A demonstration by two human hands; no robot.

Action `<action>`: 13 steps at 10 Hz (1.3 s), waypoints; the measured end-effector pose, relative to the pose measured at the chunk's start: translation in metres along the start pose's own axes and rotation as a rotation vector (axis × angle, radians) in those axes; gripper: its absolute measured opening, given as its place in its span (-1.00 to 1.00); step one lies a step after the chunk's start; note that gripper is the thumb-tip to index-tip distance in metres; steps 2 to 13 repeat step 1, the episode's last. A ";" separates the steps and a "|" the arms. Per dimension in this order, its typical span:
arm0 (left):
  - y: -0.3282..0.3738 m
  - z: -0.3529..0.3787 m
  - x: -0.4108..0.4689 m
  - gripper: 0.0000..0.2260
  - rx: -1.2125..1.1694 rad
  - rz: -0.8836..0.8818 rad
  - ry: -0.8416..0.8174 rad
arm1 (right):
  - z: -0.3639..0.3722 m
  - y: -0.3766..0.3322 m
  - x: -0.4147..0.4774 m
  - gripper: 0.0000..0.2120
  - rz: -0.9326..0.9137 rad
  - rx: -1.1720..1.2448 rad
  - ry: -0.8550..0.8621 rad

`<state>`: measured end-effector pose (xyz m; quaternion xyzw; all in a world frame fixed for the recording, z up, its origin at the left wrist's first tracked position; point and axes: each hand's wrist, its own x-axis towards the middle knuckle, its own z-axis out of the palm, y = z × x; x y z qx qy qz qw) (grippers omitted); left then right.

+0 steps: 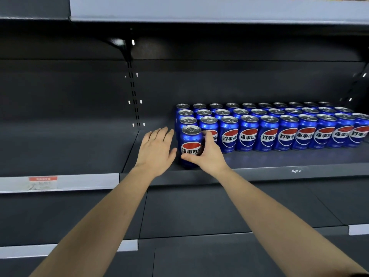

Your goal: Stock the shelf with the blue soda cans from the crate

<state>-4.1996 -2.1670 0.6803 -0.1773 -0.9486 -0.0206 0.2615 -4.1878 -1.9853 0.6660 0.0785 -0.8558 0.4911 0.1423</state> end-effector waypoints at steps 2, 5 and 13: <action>0.005 -0.009 -0.001 -0.46 -0.001 -0.028 0.001 | -0.010 -0.001 -0.003 -0.21 -0.009 -0.007 -0.009; 0.005 -0.009 -0.001 -0.46 -0.001 -0.028 0.001 | -0.010 -0.001 -0.003 -0.21 -0.009 -0.007 -0.009; 0.005 -0.009 -0.001 -0.46 -0.001 -0.028 0.001 | -0.010 -0.001 -0.003 -0.21 -0.009 -0.007 -0.009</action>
